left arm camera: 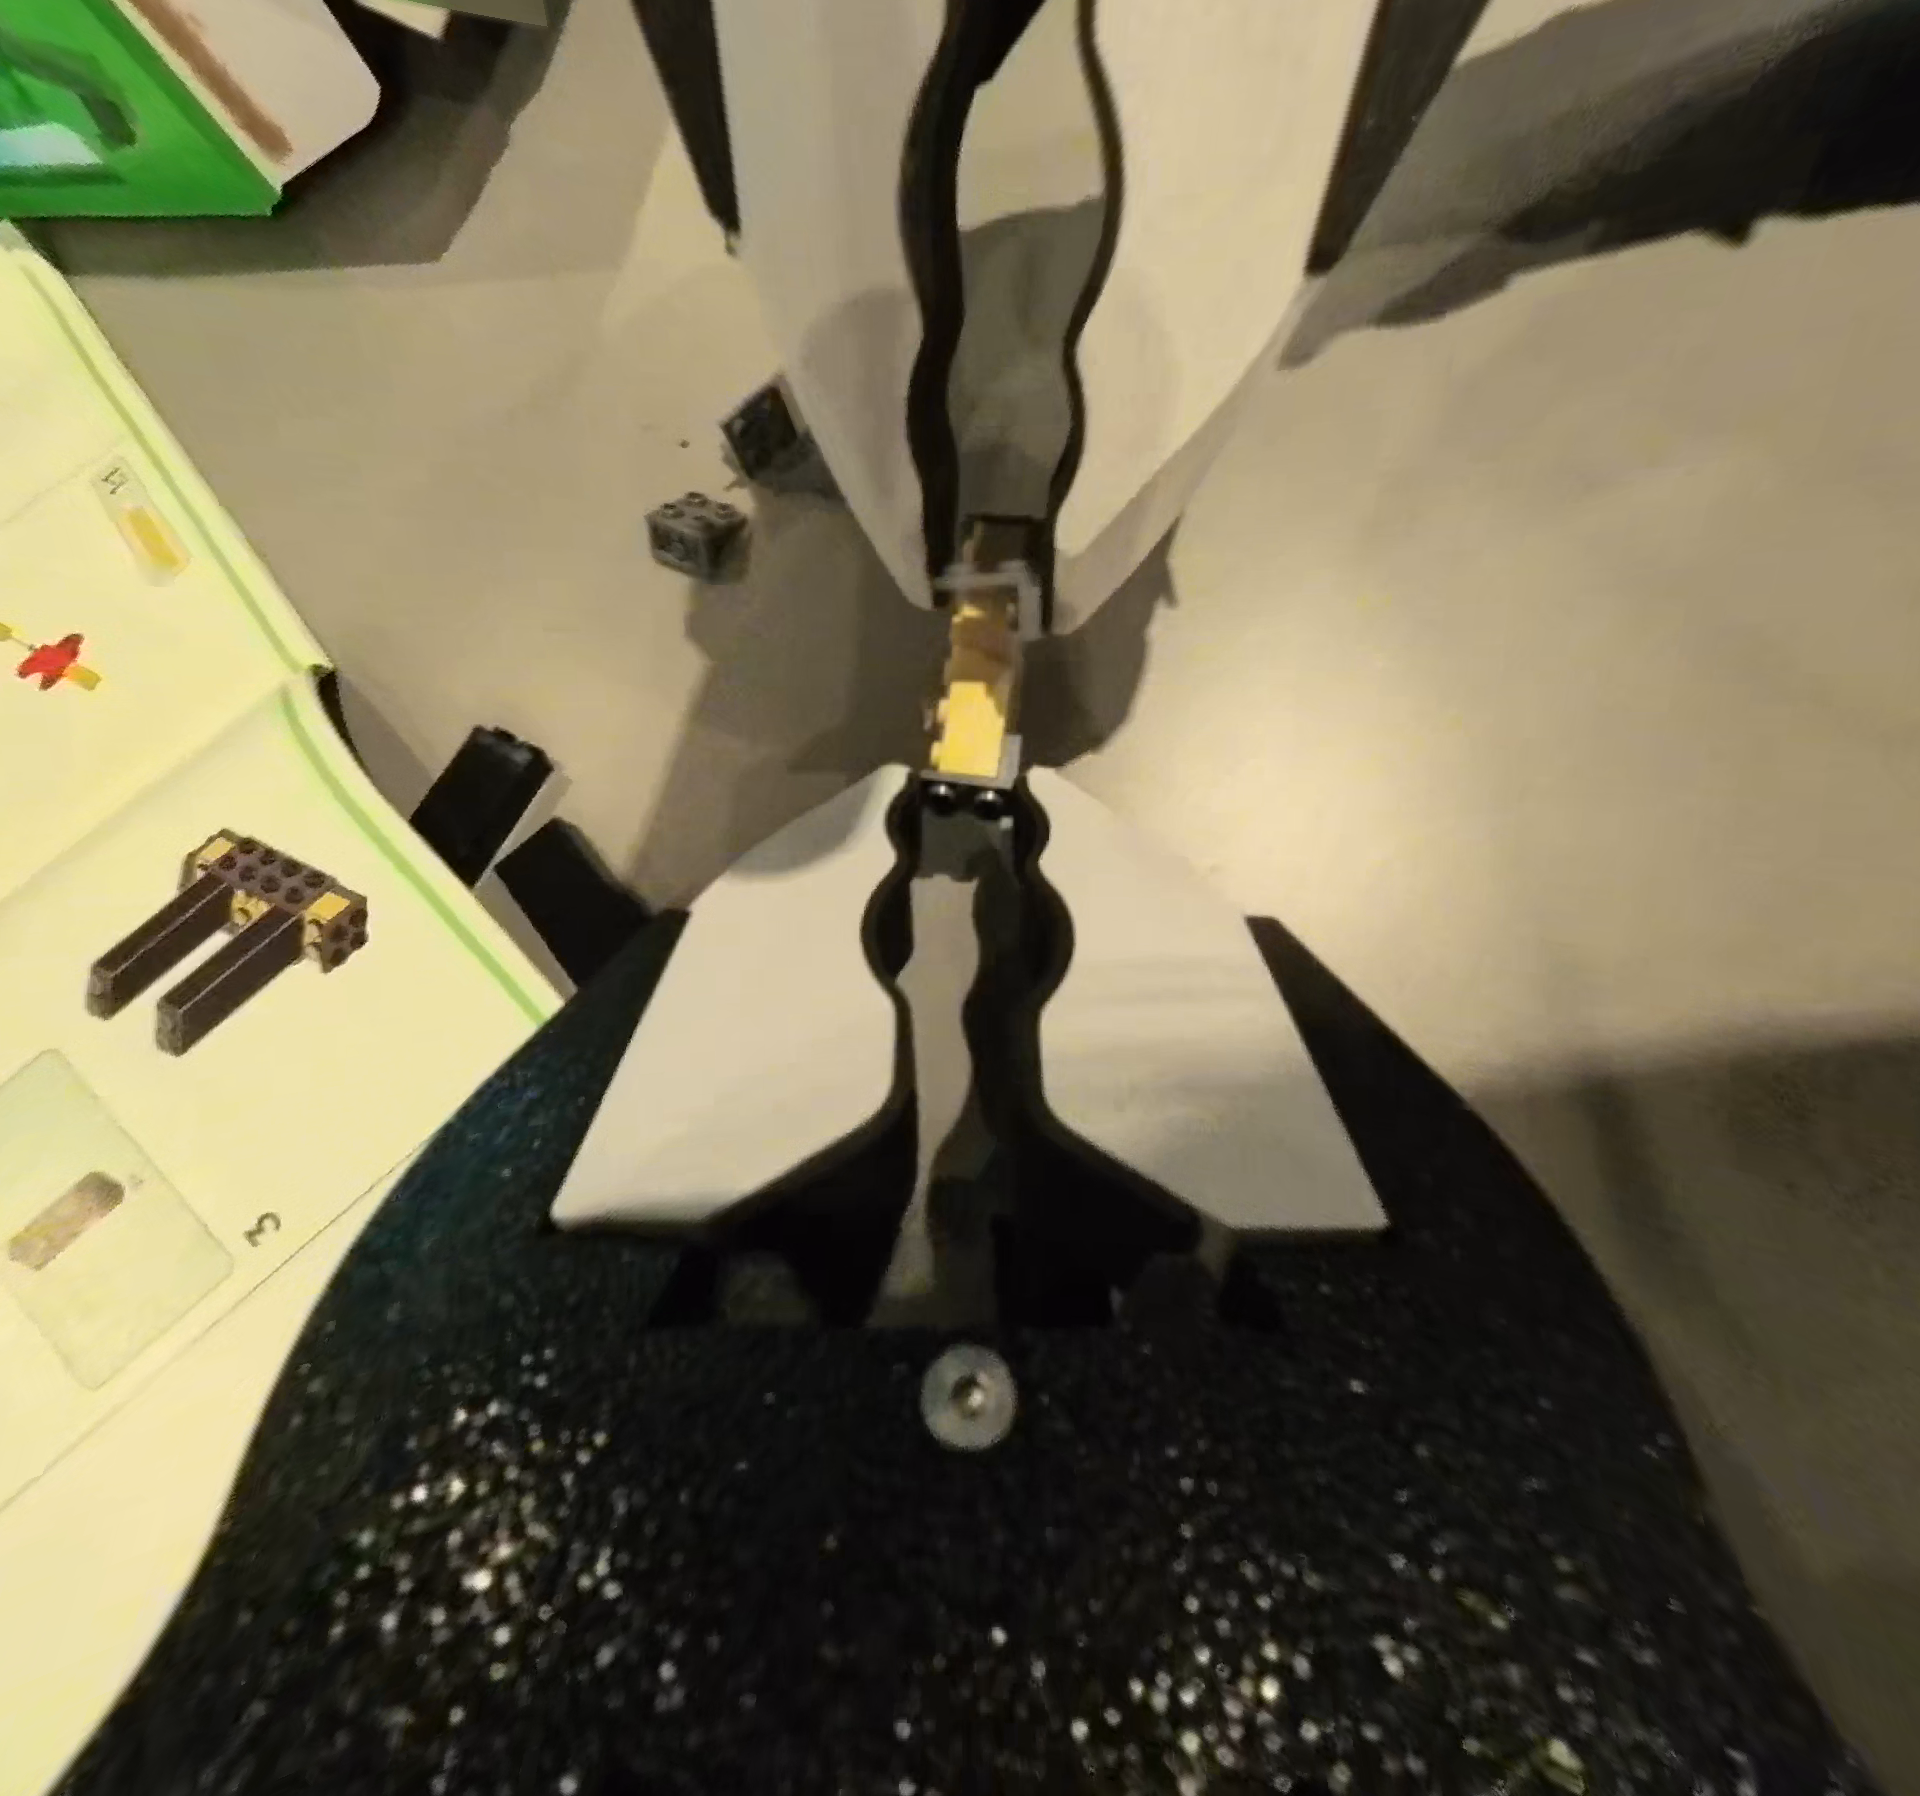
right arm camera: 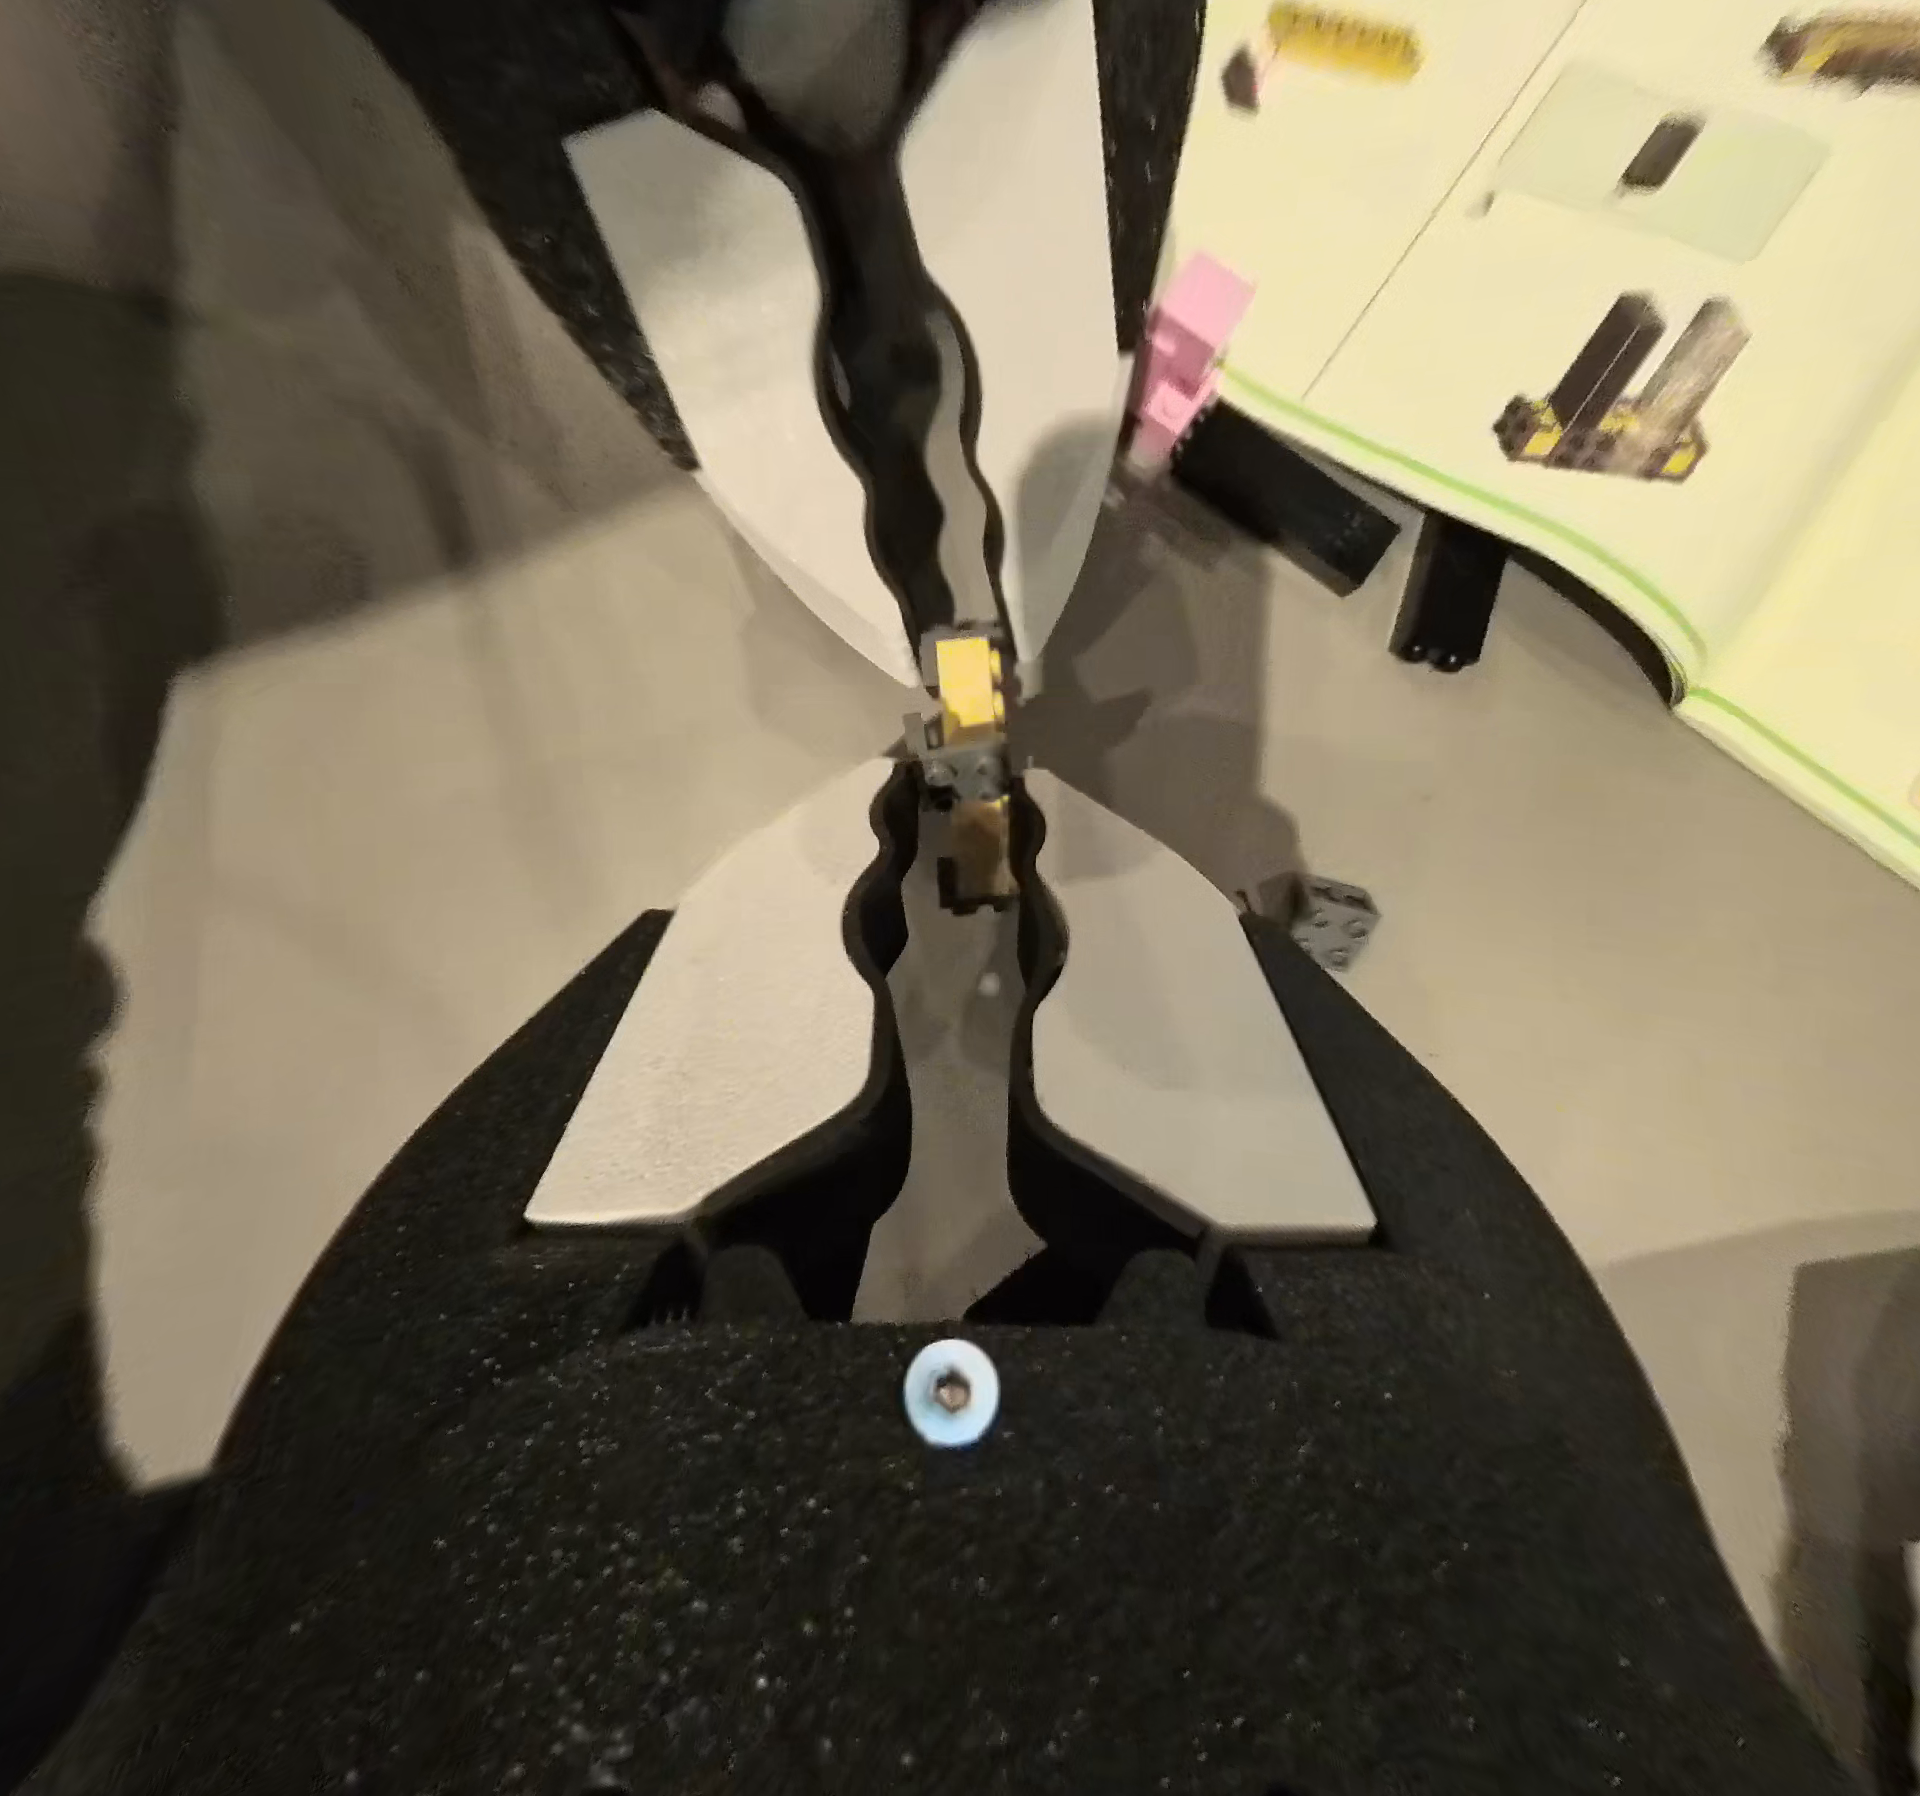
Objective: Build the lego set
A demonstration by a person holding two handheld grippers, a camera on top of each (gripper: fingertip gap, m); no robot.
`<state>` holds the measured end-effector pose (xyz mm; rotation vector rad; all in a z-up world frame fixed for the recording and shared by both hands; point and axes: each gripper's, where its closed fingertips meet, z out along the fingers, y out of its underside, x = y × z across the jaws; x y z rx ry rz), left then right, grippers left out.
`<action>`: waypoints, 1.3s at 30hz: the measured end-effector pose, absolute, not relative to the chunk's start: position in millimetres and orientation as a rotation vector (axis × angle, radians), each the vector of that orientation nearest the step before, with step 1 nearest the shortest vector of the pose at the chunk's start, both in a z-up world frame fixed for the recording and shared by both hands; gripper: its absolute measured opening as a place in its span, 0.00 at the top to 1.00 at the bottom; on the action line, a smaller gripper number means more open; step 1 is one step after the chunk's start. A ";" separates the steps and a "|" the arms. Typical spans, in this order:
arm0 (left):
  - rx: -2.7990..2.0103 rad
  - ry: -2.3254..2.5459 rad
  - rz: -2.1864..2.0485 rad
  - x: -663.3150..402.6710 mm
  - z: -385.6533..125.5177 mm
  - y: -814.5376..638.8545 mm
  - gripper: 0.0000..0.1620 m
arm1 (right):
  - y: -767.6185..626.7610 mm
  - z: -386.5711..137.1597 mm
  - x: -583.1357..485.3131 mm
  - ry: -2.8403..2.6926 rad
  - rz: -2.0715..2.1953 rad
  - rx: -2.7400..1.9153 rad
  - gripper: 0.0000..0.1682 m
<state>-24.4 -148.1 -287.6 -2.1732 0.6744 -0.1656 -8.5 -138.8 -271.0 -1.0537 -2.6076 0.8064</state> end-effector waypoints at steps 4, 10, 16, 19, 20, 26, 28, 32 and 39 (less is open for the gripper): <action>-2.163 0.648 -0.163 -27.1 -284.4 -147.6 0.90 | -140.5 -270.0 -11.9 -2.716 0.753 -1.045 0.90; -2.167 0.660 -0.159 -22.5 -284.5 -148.5 0.90 | -137.1 -272.1 -9.6 -2.817 0.569 -1.046 0.90; -2.167 0.670 -0.166 -17.9 -284.5 -149.5 0.90 | -133.8 -273.7 -2.8 -2.909 0.436 -1.131 0.90; -2.167 0.667 -0.168 -16.8 -284.8 -149.7 0.90 | -134.2 -275.1 0.6 -2.951 0.396 -1.175 0.90; -2.165 0.663 -0.170 -16.7 -284.6 -149.5 0.90 | -133.2 -275.9 2.0 -2.962 0.375 -1.189 0.90; -2.169 0.653 -0.172 -16.8 -285.8 -149.1 0.90 | -132.3 -279.3 2.2 -2.986 0.332 -1.252 0.90; -2.173 0.653 -0.168 -17.2 -286.8 -149.1 0.90 | -131.6 -280.8 1.7 -2.982 0.309 -1.260 0.90; -2.174 0.650 -0.168 -17.4 -287.3 -148.9 0.90 | -131.4 -282.9 1.3 -2.968 0.289 -1.287 0.90; -2.175 0.648 -0.158 -17.4 -289.2 -148.3 0.90 | -131.8 -285.4 1.8 -2.983 0.243 -1.341 0.90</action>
